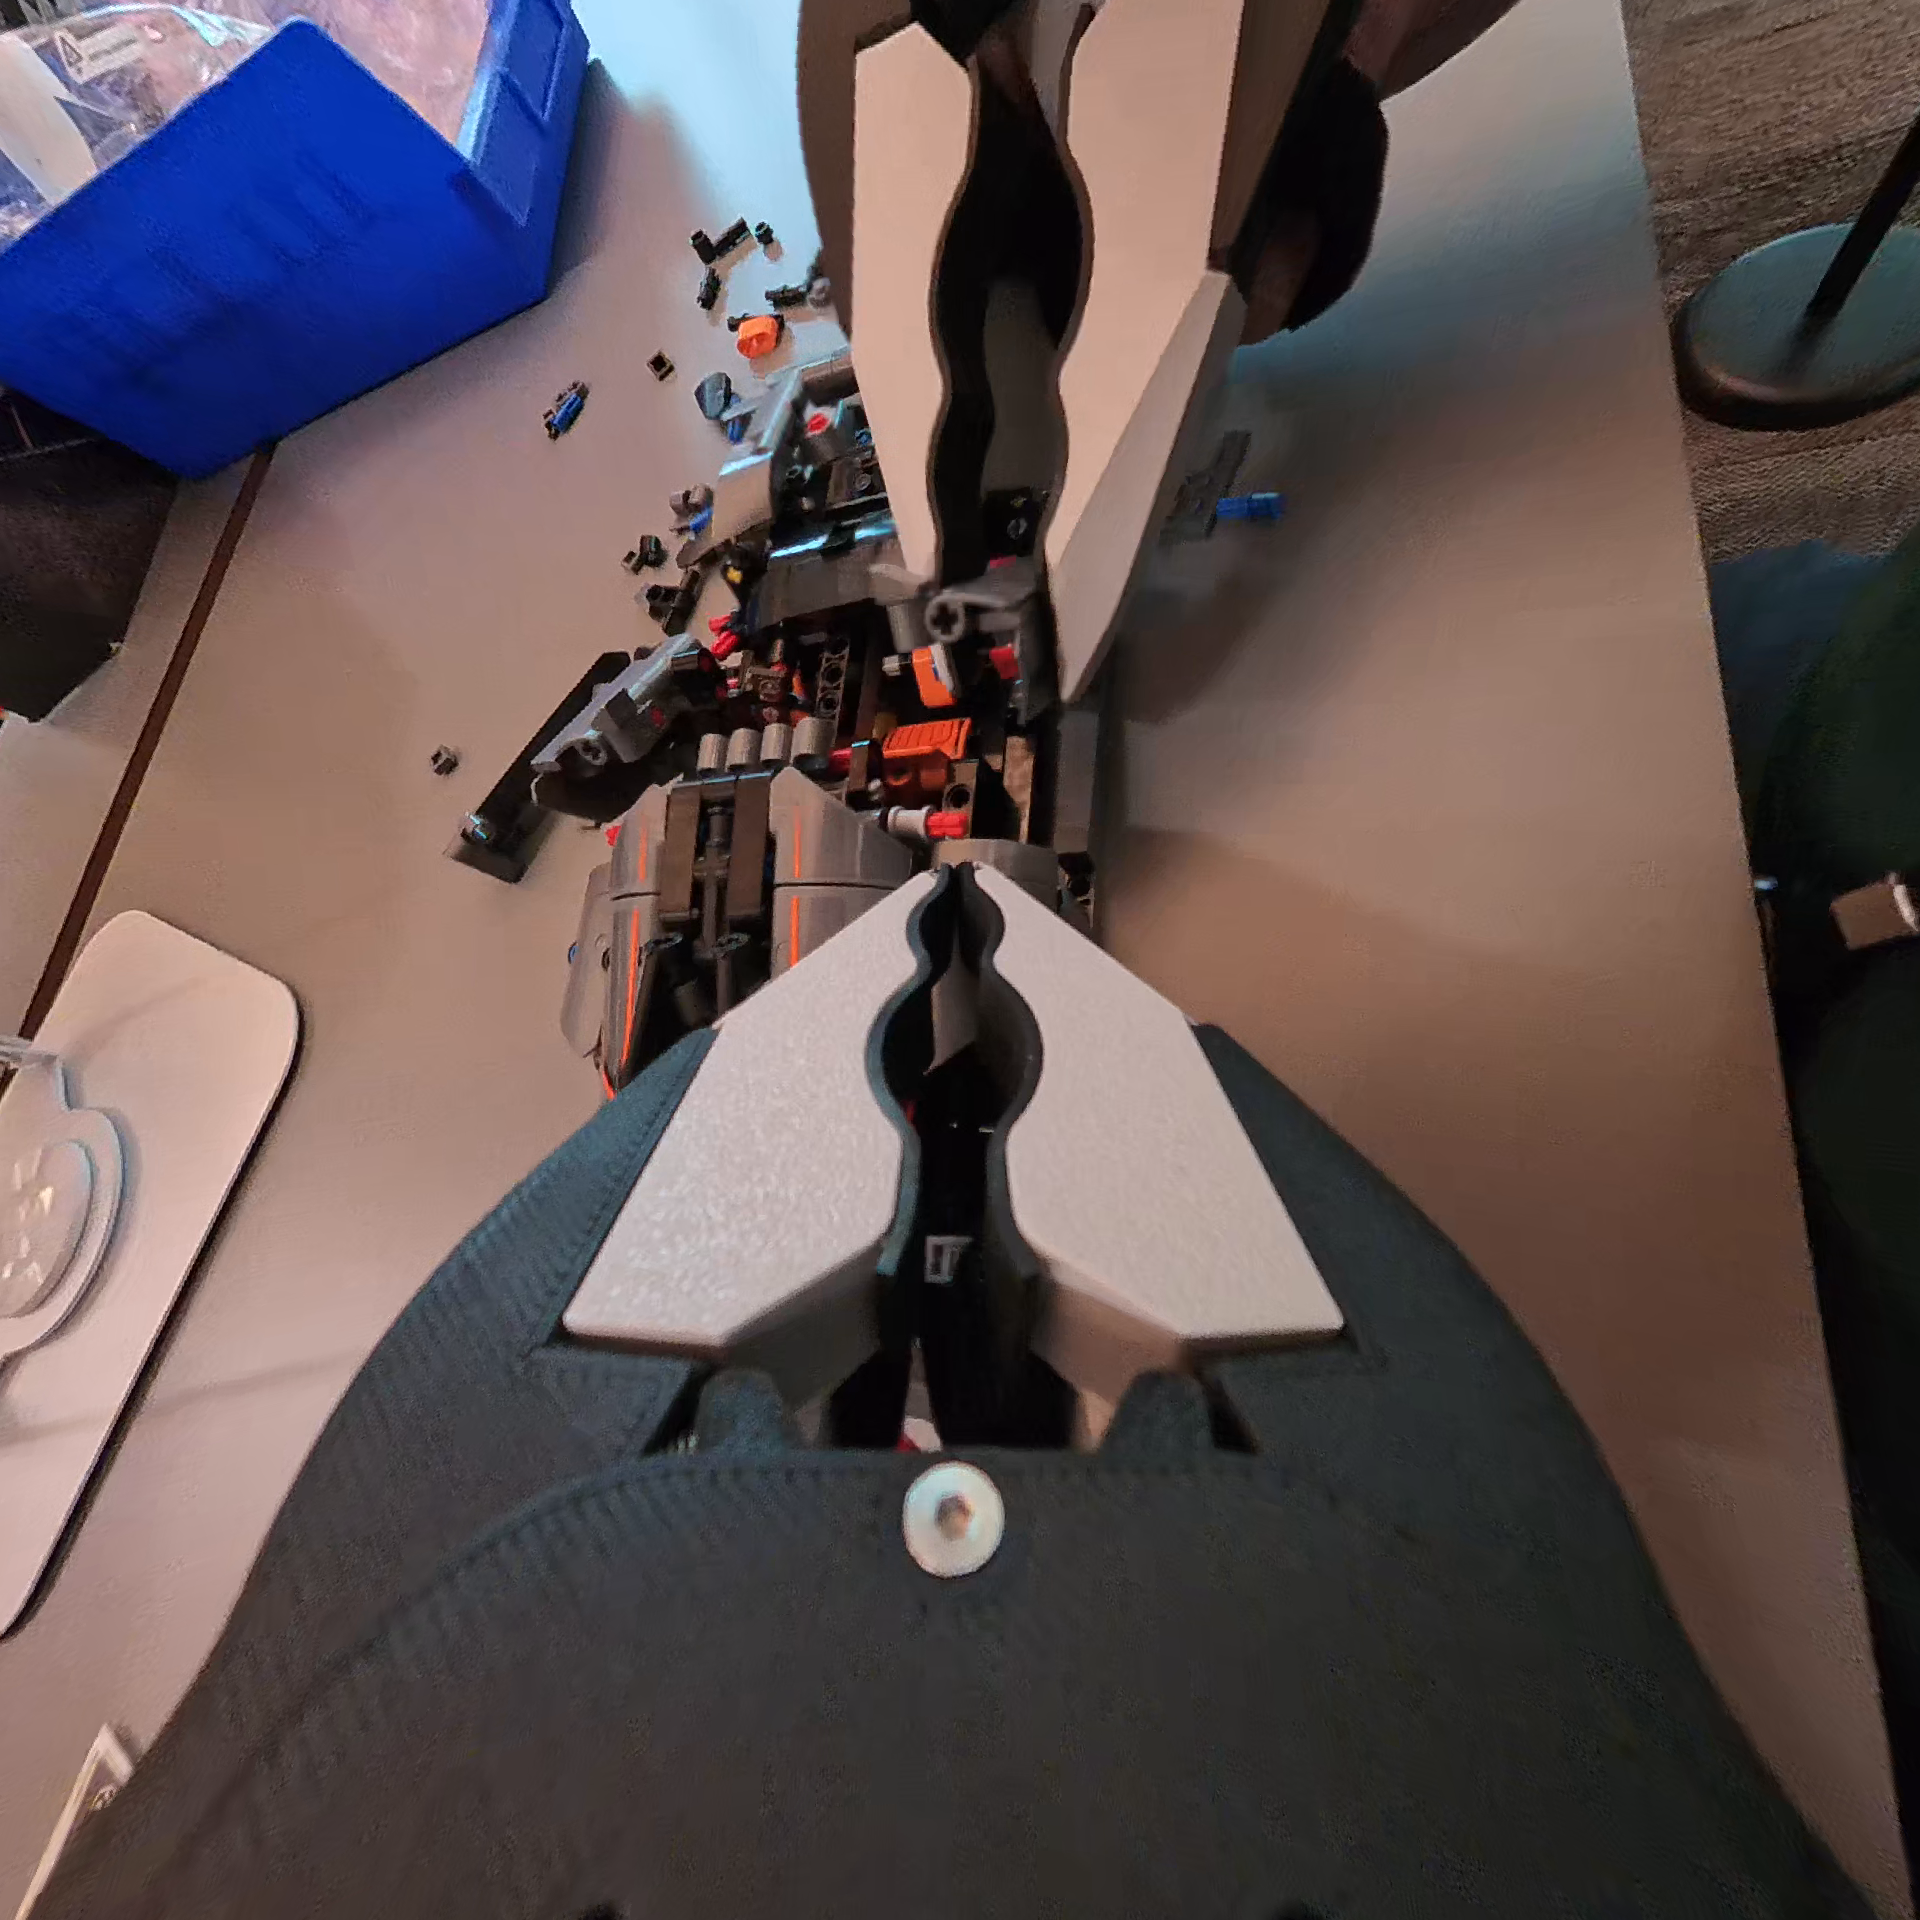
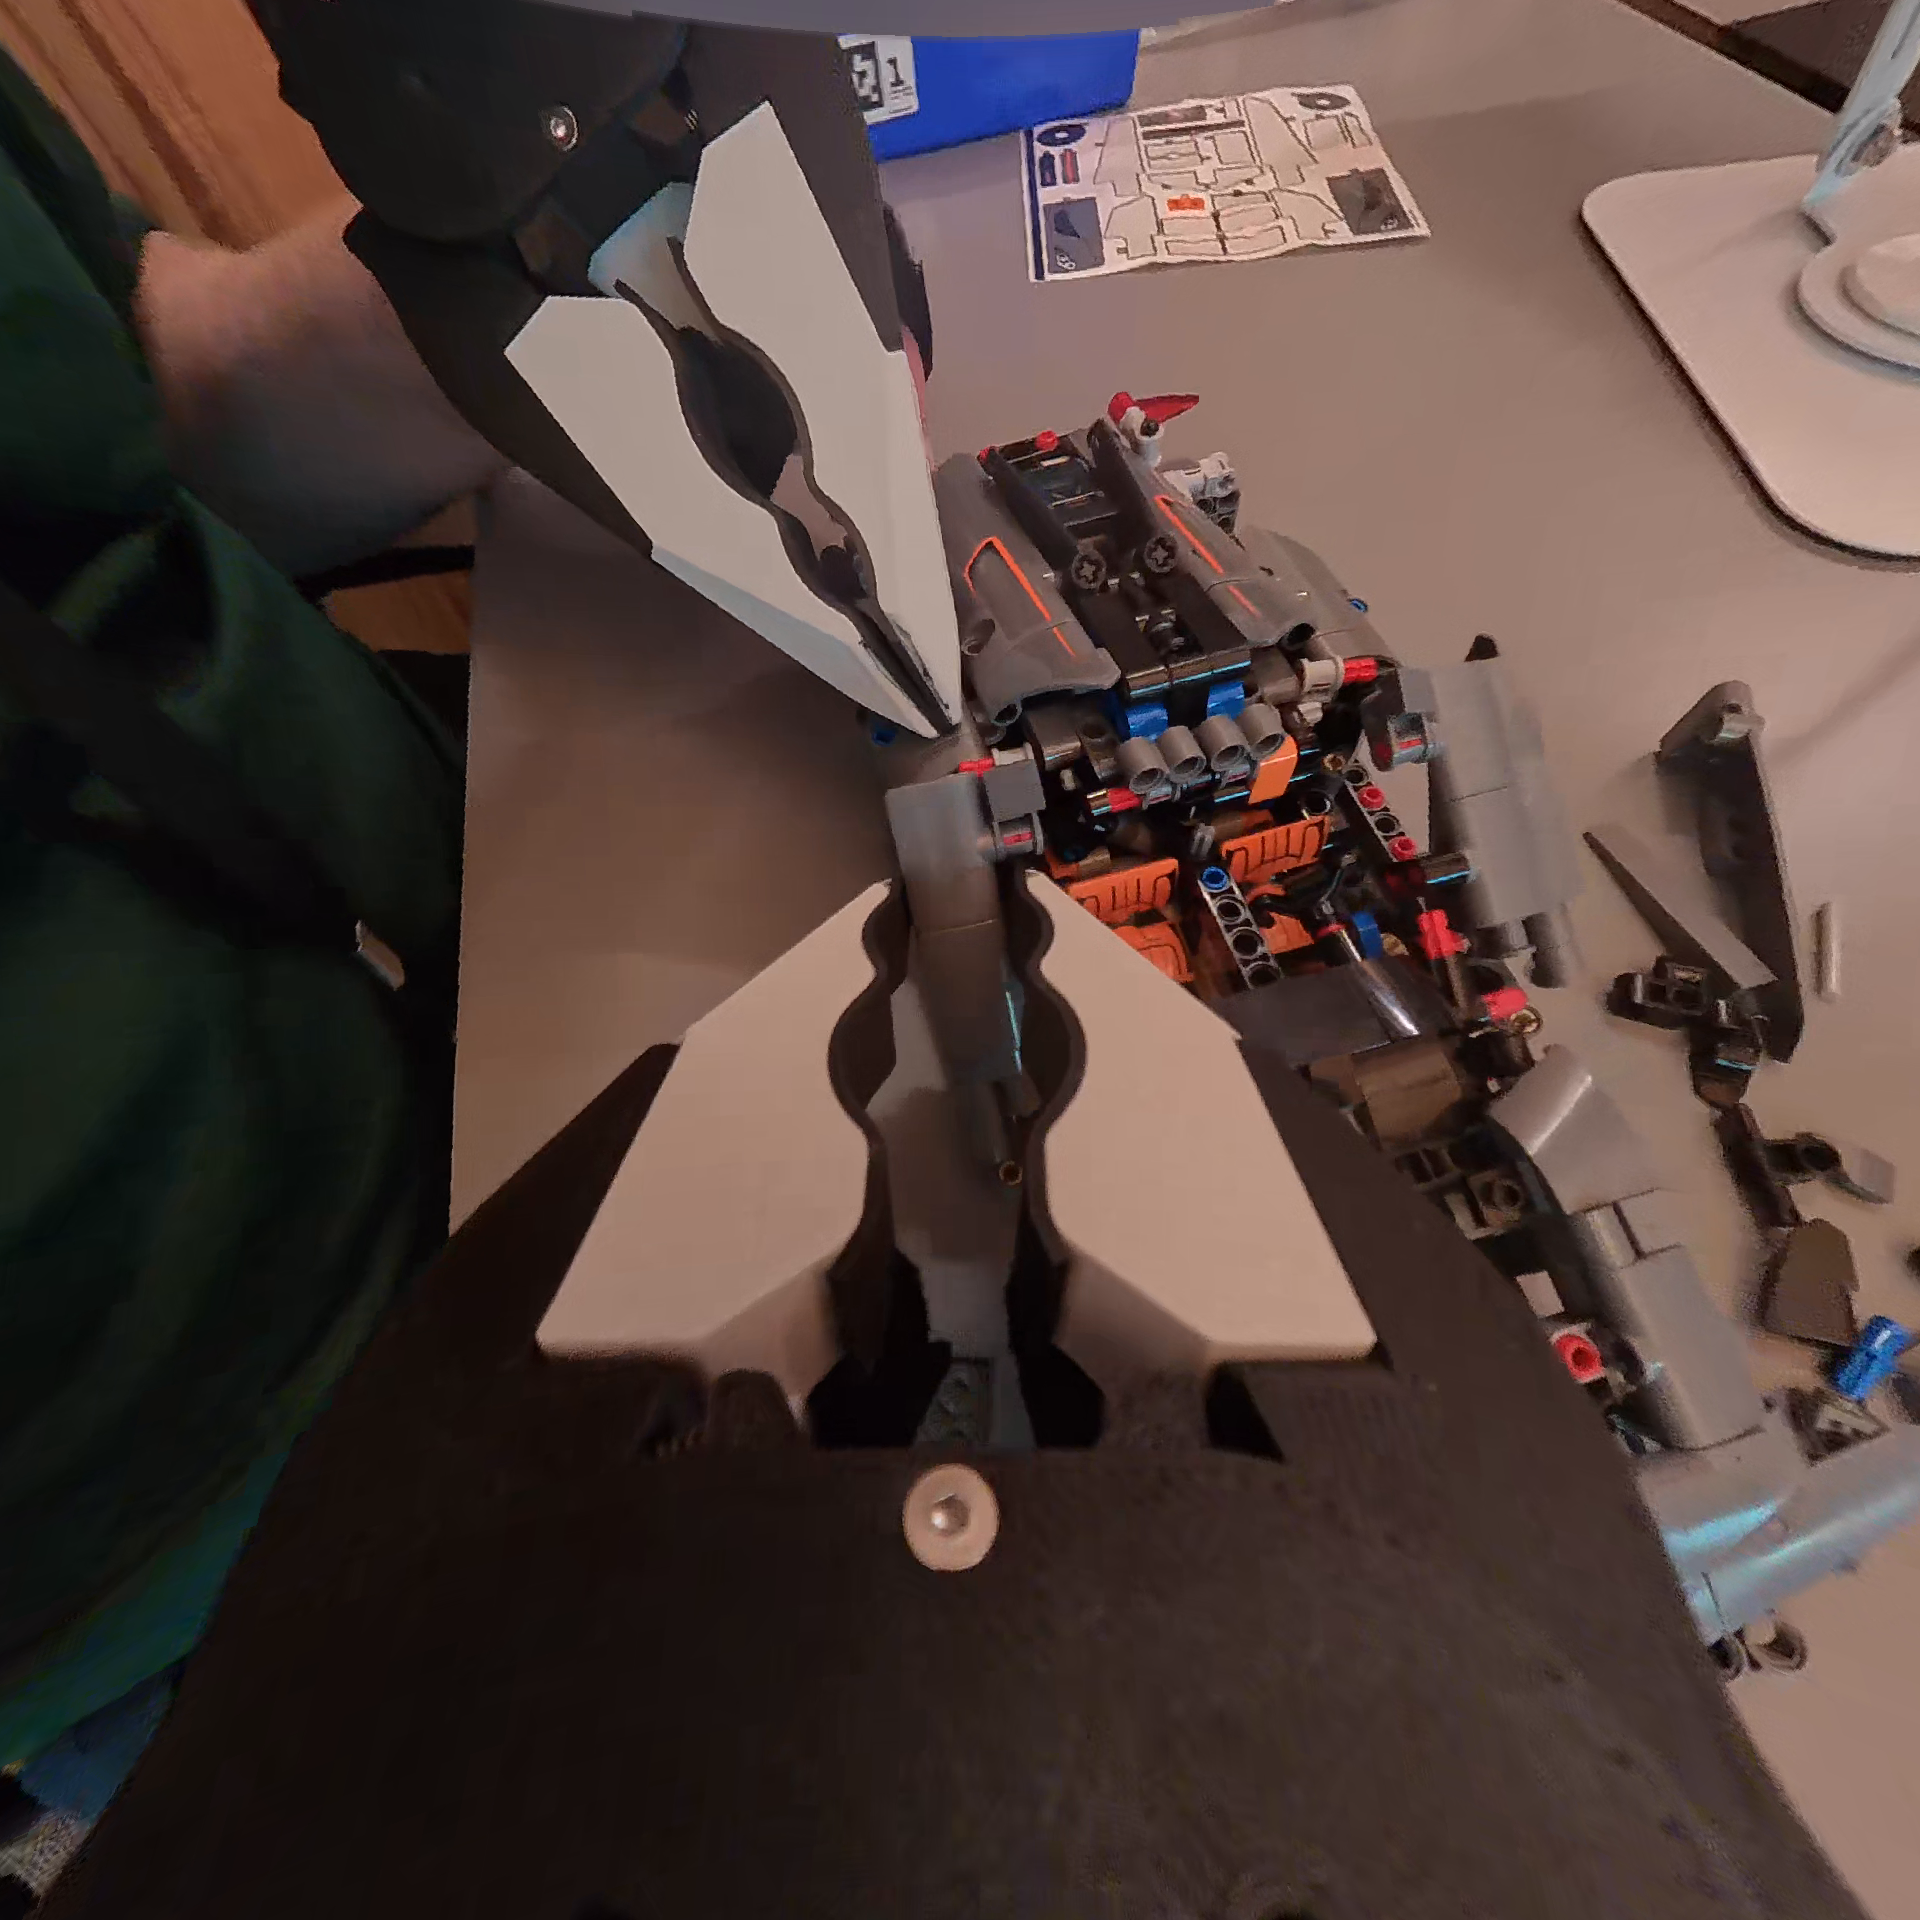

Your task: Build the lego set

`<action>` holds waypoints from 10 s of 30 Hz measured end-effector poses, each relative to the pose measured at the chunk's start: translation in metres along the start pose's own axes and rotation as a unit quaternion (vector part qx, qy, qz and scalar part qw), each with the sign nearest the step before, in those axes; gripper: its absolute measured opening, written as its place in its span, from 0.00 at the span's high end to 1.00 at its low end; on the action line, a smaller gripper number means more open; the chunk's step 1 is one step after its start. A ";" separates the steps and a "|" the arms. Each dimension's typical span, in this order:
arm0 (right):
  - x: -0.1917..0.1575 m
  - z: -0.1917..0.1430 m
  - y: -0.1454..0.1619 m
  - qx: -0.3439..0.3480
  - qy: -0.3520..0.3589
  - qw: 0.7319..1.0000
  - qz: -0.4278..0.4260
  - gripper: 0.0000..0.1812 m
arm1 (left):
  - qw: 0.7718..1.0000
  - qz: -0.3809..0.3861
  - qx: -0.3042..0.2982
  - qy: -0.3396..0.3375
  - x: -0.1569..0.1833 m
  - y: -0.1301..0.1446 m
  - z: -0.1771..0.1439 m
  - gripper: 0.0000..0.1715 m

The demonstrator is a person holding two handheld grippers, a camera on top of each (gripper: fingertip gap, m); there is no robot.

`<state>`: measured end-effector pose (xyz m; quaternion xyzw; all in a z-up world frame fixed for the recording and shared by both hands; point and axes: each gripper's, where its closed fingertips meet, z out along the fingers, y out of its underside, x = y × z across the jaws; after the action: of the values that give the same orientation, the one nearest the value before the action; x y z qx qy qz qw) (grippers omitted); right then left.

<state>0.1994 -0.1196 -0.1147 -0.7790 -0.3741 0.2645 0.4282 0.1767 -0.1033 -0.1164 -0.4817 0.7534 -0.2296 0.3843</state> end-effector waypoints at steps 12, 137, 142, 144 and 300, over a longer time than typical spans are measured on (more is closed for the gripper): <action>-0.014 0.036 -0.029 0.005 0.088 0.996 0.009 0.80 | 0.997 -0.068 -0.020 0.019 -0.026 0.035 -0.029 0.97; -0.003 0.079 -0.028 -0.149 -0.019 0.985 -0.084 0.96 | 0.788 -0.609 0.080 -0.050 0.009 0.052 -0.027 0.89; -0.001 0.079 -0.028 -0.151 -0.008 0.985 -0.088 0.96 | 0.786 -0.610 0.085 -0.046 0.007 0.051 -0.027 0.91; 0.000 0.079 -0.028 -0.152 -0.005 0.984 -0.088 0.96 | 0.792 -0.603 0.081 -0.046 0.007 0.052 -0.027 0.91; -0.002 0.084 -0.032 -0.127 -0.027 0.983 -0.129 0.96 | 0.871 -0.478 -0.031 -0.104 0.009 0.060 -0.037 0.83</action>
<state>0.1257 -0.0704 -0.1286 -0.7649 -0.5131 0.1785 0.3460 0.1120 -0.0868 -0.1406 -0.8158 0.3932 -0.3105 0.2888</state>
